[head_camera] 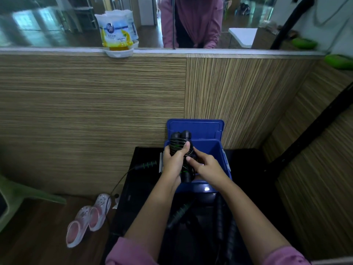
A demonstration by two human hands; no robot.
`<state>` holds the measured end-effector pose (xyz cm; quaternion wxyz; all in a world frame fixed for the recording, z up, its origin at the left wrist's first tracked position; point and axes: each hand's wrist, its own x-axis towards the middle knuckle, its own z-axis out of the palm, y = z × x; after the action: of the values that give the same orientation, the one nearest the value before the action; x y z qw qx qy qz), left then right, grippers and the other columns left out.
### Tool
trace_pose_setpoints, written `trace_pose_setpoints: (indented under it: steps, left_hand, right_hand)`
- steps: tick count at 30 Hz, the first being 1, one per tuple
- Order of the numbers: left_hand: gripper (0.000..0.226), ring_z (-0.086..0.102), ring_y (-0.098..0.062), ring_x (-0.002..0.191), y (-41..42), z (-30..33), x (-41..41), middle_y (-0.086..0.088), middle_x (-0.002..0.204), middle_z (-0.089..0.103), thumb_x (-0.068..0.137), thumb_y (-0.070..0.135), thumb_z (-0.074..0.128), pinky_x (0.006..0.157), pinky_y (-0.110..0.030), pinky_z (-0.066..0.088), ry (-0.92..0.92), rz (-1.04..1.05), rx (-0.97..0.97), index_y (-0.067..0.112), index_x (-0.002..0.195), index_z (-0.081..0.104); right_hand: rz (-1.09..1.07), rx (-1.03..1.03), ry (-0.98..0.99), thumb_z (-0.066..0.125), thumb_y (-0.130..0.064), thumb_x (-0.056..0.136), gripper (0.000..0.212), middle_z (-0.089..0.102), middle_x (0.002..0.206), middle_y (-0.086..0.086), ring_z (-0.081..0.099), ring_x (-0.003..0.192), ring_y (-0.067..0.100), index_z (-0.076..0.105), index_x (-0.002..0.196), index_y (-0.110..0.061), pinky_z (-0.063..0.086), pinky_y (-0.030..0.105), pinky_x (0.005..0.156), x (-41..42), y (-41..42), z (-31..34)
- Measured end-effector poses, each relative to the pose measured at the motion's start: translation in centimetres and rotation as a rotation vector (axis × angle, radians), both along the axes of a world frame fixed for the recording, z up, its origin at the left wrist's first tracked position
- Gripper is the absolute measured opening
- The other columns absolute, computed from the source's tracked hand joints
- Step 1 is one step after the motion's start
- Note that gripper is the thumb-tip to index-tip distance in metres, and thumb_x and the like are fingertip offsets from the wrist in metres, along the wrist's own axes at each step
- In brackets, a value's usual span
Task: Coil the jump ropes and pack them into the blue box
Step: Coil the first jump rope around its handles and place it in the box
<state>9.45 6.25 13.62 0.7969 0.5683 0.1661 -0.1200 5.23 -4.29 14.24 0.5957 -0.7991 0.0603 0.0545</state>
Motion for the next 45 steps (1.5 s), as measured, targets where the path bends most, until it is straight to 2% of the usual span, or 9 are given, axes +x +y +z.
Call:
trace_pose_setpoints:
  steps: [7, 10, 12, 19, 27, 31, 35, 40, 45]
  left_hand:
    - [0.034, 0.068, -0.017, 0.083, 0.0, -0.8, -0.4, -0.007, 0.100, 0.069, 0.083, 0.017, 0.074, 0.065, -0.032, 0.058, -0.076, 0.029, 0.081, 0.014, 0.112, 0.058]
    - [0.030, 0.069, -0.021, 0.092, 0.1, -1.5, -0.5, -0.004, 0.100, 0.070, 0.081, 0.025, 0.077, 0.079, -0.043, 0.058, -0.084, -0.016, 0.123, 0.021, 0.105, 0.060]
    - [0.032, 0.067, -0.019, 0.094, 0.1, -1.9, -0.6, 0.001, 0.098, 0.067, 0.080, 0.030, 0.077, 0.086, -0.047, 0.056, -0.087, -0.051, 0.163, 0.022, 0.105, 0.060]
    - [0.039, 0.061, -0.004, 0.090, 0.6, -2.1, 0.0, 0.013, 0.097, 0.057, 0.088, 0.036, 0.067, 0.080, -0.031, 0.056, -0.107, -0.132, 0.205, 0.014, 0.120, 0.059]
    - [0.034, 0.061, -0.009, 0.100, 1.1, -3.2, 2.2, 0.005, 0.115, 0.064, 0.097, 0.041, 0.052, 0.098, -0.038, 0.049, -0.055, -0.282, 0.182, 0.029, 0.128, 0.051]
    - [0.056, 0.036, -0.022, 0.137, 2.4, -5.2, 4.7, -0.001, 0.149, 0.040, 0.098, 0.053, 0.038, 0.113, -0.041, 0.030, -0.082, -0.293, 0.578, 0.026, 0.146, 0.037]
    - [0.058, 0.025, -0.021, 0.141, 4.5, -8.7, 6.0, -0.003, 0.154, 0.031, 0.099, 0.042, 0.042, 0.113, -0.033, 0.024, -0.299, -0.350, 1.065, 0.017, 0.150, 0.028]
    - [0.059, 0.021, -0.019, 0.144, 4.8, -12.6, 6.5, -0.006, 0.157, 0.023, 0.100, 0.025, 0.043, 0.110, -0.018, 0.014, -0.394, -0.387, 1.066, 0.011, 0.152, 0.018]
    - [0.060, 0.014, -0.014, 0.146, 4.2, -13.5, 6.6, 0.001, 0.160, 0.014, 0.103, 0.032, 0.032, 0.113, -0.022, 0.019, -0.421, -0.364, 1.082, 0.013, 0.154, 0.007]
  right_hand:
    - [-0.049, 0.043, 0.048, 0.064, -0.040, 0.085, 0.053, 0.070, 0.111, -0.008, 0.064, 0.108, 0.011, 0.049, 0.136, -0.035, 0.052, 0.045, 0.096, -0.2, 0.0, -1.4]
    - [-0.084, 0.014, 0.060, 0.061, -0.061, 0.068, 0.080, 0.061, 0.129, -0.007, 0.059, 0.116, 0.015, 0.042, 0.141, -0.033, 0.051, 0.045, 0.096, -0.1, 0.1, -2.0]
    - [-0.096, -0.039, 0.055, 0.059, -0.052, 0.080, 0.069, 0.057, 0.131, -0.009, 0.060, 0.115, 0.018, 0.041, 0.143, -0.030, 0.053, 0.045, 0.094, -0.1, 0.3, -2.0]
    - [-0.037, -0.067, 0.058, 0.062, -0.065, 0.070, 0.093, 0.045, 0.147, -0.005, 0.050, 0.128, 0.019, 0.031, 0.148, -0.026, 0.049, 0.045, 0.100, 0.4, 0.0, -3.5]
    - [-0.146, 0.166, 0.047, 0.063, -0.003, 0.088, 0.040, 0.068, 0.116, -0.001, 0.062, 0.111, 0.015, 0.059, 0.127, -0.012, 0.051, 0.035, 0.096, 2.8, -0.1, -4.7]
    - [-0.203, 0.262, 0.092, 0.060, 0.003, 0.089, 0.033, 0.069, 0.115, 0.005, 0.063, 0.110, 0.021, 0.063, 0.119, -0.009, 0.049, 0.040, 0.100, 4.5, -0.5, -6.5]
    - [-0.201, 0.207, 0.173, 0.058, 0.003, 0.089, 0.032, 0.067, 0.113, 0.006, 0.062, 0.104, 0.019, 0.060, 0.121, -0.002, 0.051, 0.031, 0.092, 6.8, -0.6, -8.5]
    - [-0.170, 0.090, 0.288, 0.058, 0.010, 0.087, 0.019, 0.065, 0.095, 0.009, 0.062, 0.063, 0.002, 0.065, 0.104, 0.003, 0.050, 0.012, 0.057, 9.7, 0.1, -12.2]
    - [-0.102, -0.007, 0.377, 0.061, 0.006, 0.084, 0.020, 0.069, 0.095, 0.014, 0.064, 0.079, 0.019, 0.067, 0.103, -0.001, 0.052, 0.026, 0.068, 10.9, 0.4, -14.6]
